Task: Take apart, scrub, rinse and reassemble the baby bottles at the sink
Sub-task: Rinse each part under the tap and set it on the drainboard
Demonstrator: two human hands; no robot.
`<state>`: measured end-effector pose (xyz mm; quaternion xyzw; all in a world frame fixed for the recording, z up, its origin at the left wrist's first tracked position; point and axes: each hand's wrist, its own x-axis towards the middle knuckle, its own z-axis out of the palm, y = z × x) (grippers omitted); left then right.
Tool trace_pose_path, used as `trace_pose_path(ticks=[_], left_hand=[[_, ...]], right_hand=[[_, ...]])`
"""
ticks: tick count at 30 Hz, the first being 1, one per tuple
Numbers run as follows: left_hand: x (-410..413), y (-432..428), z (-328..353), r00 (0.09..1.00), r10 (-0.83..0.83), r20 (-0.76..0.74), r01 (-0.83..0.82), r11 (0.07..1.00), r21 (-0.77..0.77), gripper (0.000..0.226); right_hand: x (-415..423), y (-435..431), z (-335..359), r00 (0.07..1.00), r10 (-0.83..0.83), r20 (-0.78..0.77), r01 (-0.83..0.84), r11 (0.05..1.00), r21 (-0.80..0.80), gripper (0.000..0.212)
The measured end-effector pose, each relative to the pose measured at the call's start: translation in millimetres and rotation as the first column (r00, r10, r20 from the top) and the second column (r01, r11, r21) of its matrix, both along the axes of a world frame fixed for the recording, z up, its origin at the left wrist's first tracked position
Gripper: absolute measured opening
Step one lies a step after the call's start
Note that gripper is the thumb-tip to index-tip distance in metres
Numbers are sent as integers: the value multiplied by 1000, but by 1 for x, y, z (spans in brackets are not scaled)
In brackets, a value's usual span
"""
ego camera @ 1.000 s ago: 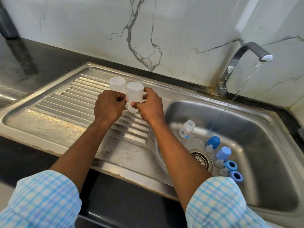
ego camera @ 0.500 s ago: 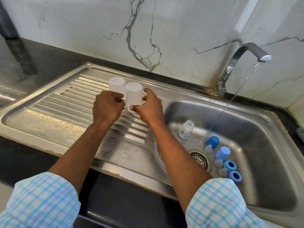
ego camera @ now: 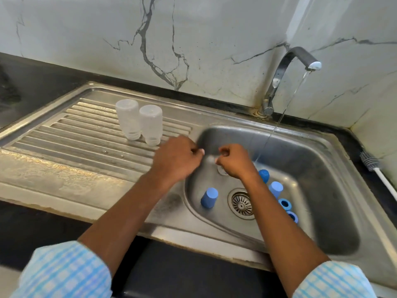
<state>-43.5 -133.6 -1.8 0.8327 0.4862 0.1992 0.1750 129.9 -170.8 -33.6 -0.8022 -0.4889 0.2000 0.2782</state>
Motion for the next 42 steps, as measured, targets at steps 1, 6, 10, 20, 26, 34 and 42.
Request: trace_pose_path(ticks=[1,6,10,20,26,34,42], left_hand=[[16,2,-7,998,-59,-36,56,995,-84,29],[90,10,-47,984,-161,-77,121,919,-376,24],[117,26,-71,984,-139,-111,76,891,-447,23],[154,49,-94,986,-164,-14,132,835,-534,30],[159,40,-92,985,-117,127,169,805,-568,33],[178,-1,-61,894,-120,432,380,713,-589,45],[170,-15,-39,866,-67,495,388,715,-581,51]], right_hand=[[13,-2,-8,1000,-22,3,22,997,-70,38],[51,-5,-38,988,-150,-33,137,960,-242,28],[64,7,-56,981,-179,-80,158,963,-217,33],[76,36,-92,961,-235,-146,207,961,-183,34],[90,19,-81,918,-368,-147,344,925,-162,36],[120,-21,-48,874,-444,-197,449,893,-18,29],[122,-28,-35,926,-324,-193,351,928,128,39]])
